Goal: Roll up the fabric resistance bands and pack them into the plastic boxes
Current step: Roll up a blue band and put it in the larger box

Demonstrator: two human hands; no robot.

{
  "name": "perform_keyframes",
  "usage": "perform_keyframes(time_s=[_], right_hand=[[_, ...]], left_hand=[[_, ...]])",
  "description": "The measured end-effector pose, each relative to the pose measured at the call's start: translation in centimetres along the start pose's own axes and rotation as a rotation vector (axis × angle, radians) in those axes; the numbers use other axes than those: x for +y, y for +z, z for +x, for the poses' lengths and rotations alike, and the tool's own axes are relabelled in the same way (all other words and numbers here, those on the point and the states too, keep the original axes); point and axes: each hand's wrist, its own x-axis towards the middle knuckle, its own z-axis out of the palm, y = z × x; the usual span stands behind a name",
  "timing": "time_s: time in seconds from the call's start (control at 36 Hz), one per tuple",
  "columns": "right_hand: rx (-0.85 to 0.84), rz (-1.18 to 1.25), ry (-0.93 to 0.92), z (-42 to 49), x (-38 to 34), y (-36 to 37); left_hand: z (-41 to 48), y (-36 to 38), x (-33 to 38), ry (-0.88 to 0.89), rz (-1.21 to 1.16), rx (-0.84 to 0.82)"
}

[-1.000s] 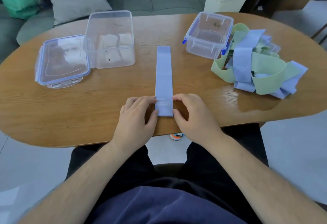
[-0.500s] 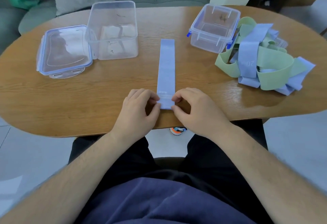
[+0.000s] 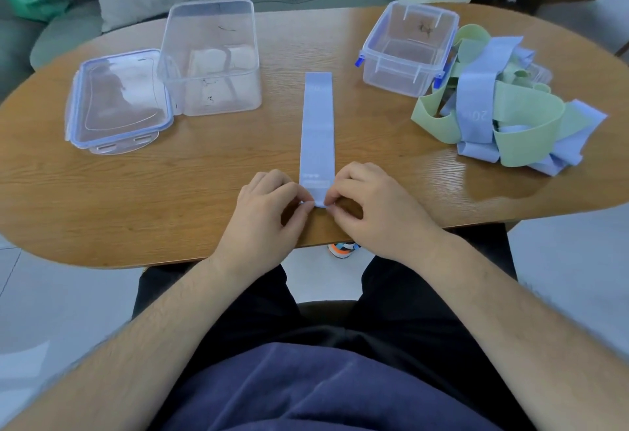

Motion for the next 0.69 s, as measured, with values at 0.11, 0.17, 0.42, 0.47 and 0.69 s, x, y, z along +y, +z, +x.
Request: perform_keyframes(time_s=[0.11,0.17,0.42,0.47,0.69], right_hand=[[-0.004,-0.008,-0.029,0.1,-0.2,0.0],[-0.008,-0.006,-0.040,0.1,-0.2,-0.2],[-0.016,0.044,-0.010,0.1,-0.1,-0.4],[-0.014,0.057,-0.003,0.2,-0.1,-0.4],[0.002,0.054,0.007,0.4,0.1,0.0]], left_hand=[[0.0,-0.1,-0.1,0.028,-0.002,-0.009],[0.0,-0.1,-0.1,0.047,-0.016,-0.012],[0.5,-0.4,-0.2,0.058,-0.067,-0.032],[0.8,-0.5,-0.1,0.044,-0.082,-0.061],[1.2,-0.3,-0.2,0.055,-0.050,-0.068]])
